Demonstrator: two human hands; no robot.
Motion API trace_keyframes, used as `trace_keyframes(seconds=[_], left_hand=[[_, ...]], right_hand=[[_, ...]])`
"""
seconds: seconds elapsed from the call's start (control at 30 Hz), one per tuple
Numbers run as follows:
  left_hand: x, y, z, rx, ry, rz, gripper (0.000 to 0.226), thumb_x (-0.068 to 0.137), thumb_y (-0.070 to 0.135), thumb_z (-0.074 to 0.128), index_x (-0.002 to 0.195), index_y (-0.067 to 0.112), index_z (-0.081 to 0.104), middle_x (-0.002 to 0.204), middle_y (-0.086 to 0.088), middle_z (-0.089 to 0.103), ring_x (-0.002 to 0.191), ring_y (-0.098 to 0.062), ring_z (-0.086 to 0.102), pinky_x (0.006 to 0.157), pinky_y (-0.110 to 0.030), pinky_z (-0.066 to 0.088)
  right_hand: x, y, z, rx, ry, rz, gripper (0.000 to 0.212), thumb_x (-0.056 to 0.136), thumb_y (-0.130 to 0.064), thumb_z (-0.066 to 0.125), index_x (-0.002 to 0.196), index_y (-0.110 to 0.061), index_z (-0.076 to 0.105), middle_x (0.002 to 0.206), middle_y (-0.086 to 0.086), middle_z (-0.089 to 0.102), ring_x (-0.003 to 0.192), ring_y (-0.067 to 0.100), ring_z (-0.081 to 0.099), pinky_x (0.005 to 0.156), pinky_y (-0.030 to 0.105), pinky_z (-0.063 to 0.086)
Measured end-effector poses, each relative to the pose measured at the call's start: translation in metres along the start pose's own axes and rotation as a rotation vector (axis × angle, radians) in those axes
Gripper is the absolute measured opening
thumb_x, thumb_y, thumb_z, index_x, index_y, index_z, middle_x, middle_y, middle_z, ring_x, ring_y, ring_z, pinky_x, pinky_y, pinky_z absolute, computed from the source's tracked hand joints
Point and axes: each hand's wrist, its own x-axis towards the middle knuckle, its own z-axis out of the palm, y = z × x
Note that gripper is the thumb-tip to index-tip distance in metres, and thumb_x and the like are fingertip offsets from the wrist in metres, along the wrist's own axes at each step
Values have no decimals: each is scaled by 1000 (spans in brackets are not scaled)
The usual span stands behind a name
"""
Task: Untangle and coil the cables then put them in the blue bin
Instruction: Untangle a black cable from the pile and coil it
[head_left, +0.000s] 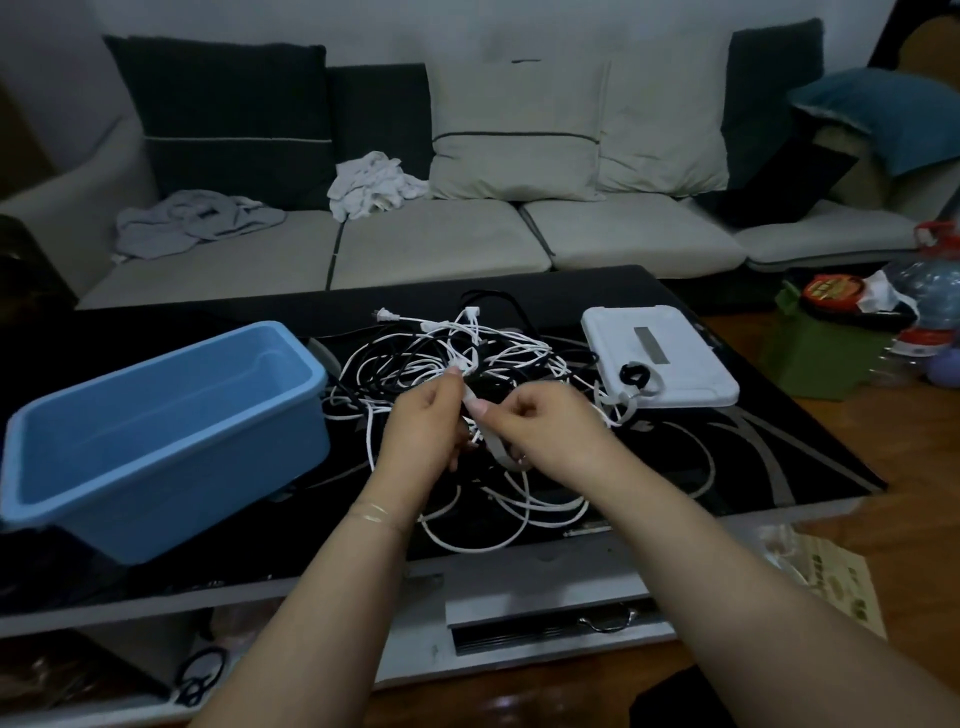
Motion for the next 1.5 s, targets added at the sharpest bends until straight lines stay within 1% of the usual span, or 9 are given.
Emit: trace_keyframes(seconds=[0.1, 0.23, 0.47, 0.7, 0.9, 1.07, 1.17, 1.3, 1.5], left_hand=[[-3, 3, -10, 15, -66, 4, 45, 101, 35, 43, 60, 18, 40, 45, 3, 37, 36, -10, 32, 36, -19, 29], [-14, 7, -14, 46, -158, 42, 43, 102, 33, 43, 66, 10, 43, 47, -1, 35, 37, -10, 30, 36, -19, 28], [-22, 8, -16, 133, -174, 133, 50, 100, 36, 46, 54, 17, 47, 45, 0, 50, 39, -14, 46, 45, -20, 40], [-25, 9, -15, 89, -141, 132, 48, 100, 35, 48, 57, 14, 54, 49, -4, 56, 42, -14, 52, 46, -19, 43], [-28, 12, -12, 54, -187, 76, 47, 101, 34, 46, 79, -3, 64, 56, -5, 64, 39, -15, 46, 46, -20, 39], [-31, 13, -13, 79, -150, 99, 44, 101, 31, 47, 69, 4, 63, 55, -3, 65, 36, -12, 45, 43, -17, 37], [-32, 12, -14, 125, -130, 119, 44, 100, 33, 49, 60, 18, 61, 53, 0, 65, 34, -10, 45, 40, -15, 35], [-35, 12, -17, 213, -118, 187, 44, 98, 39, 51, 56, 31, 63, 52, 5, 64, 36, -9, 49, 41, -17, 37], [-46, 2, -9, 717, -108, 578, 40, 86, 57, 39, 67, 32, 64, 48, 11, 54, 48, -6, 50, 47, -20, 33]], right_hand=[[3, 3, -12, -191, 165, -202, 45, 63, -61, 72, 89, -29, 54, 96, -15, 51, 94, 8, 51, 80, 28, 42], [4, 6, -16, -47, -206, -182, 79, 68, -45, 81, 134, -30, 41, 127, -12, 46, 126, 5, 40, 102, 22, 32], [6, 9, -12, 179, -404, -162, 11, 79, -11, 77, 85, -14, 68, 68, -12, 65, 64, -3, 57, 64, 12, 43], [5, 13, 0, 68, -191, -210, 9, 81, -10, 65, 76, -18, 66, 63, -3, 59, 62, 11, 50, 61, 29, 39], [2, 17, 12, -38, 10, -234, 21, 74, -15, 63, 86, -32, 68, 71, -18, 67, 71, -6, 59, 60, 16, 44], [4, 12, 5, 31, -116, -268, 27, 77, -1, 62, 89, -24, 68, 76, -6, 69, 74, 10, 63, 71, 29, 49], [7, 15, -9, 161, -429, -225, 36, 79, 9, 62, 108, -12, 65, 82, -6, 67, 79, 6, 61, 76, 24, 48], [12, 25, -31, 592, -720, 7, 43, 89, -22, 63, 129, -12, 55, 122, 19, 62, 111, 25, 59, 98, 33, 44], [14, 30, -12, 394, -531, 62, 43, 88, -51, 54, 69, -17, 71, 72, -2, 71, 76, 10, 66, 80, 28, 42]])
